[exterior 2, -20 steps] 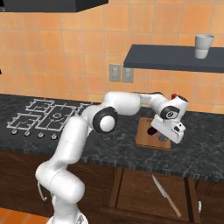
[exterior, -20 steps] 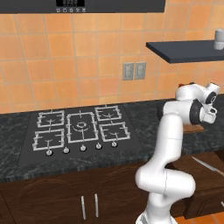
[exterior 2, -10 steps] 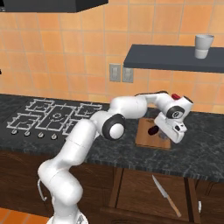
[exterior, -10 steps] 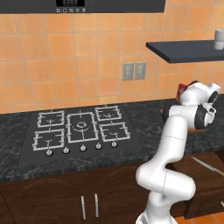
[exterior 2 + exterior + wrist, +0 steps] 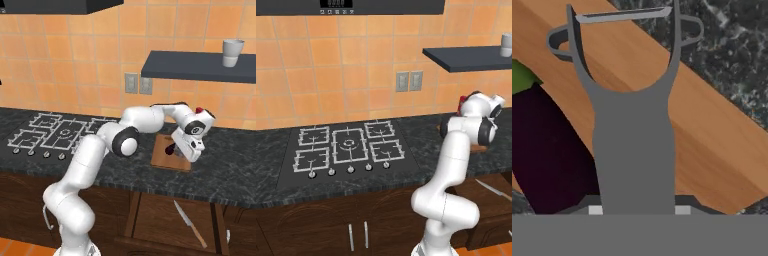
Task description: Place the appropriate cutting tool for cutting the eggplant skin on the cutting board.
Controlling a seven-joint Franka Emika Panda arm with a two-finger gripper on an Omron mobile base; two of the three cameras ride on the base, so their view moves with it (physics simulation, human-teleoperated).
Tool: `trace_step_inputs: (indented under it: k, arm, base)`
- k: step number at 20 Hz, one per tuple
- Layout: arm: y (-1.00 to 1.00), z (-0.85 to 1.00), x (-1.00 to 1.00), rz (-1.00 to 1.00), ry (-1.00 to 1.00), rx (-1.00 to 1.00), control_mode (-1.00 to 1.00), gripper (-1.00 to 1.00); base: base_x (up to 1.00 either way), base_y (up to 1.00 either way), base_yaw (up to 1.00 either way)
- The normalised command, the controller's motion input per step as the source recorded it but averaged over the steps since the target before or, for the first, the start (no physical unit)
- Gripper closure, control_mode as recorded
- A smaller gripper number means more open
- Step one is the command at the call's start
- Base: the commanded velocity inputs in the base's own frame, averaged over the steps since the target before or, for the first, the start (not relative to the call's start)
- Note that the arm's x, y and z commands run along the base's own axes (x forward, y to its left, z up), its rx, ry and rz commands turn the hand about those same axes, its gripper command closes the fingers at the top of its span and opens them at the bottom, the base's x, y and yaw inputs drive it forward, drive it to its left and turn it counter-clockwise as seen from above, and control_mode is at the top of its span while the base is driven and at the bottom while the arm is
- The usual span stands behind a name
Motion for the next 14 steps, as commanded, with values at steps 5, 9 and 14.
trace_step_inputs:
  k: [5,9,14]
  arm:
    - [0.43,-0.26,-0.33,-0.16,0.0,-0.1,-1.0,1.0]
    - [0.24,-0.01,-0.32,-0.12,-0.1,-0.13,-1.0,1.0]
    - [0.24,-0.12,-0.19,-0.12,-0.1,-0.17,-1.0,1.0]
  base:
    - [0.0,0.0,0.0]
    - [0.0,0.0,0.0]
    - [0.0,0.0,0.0]
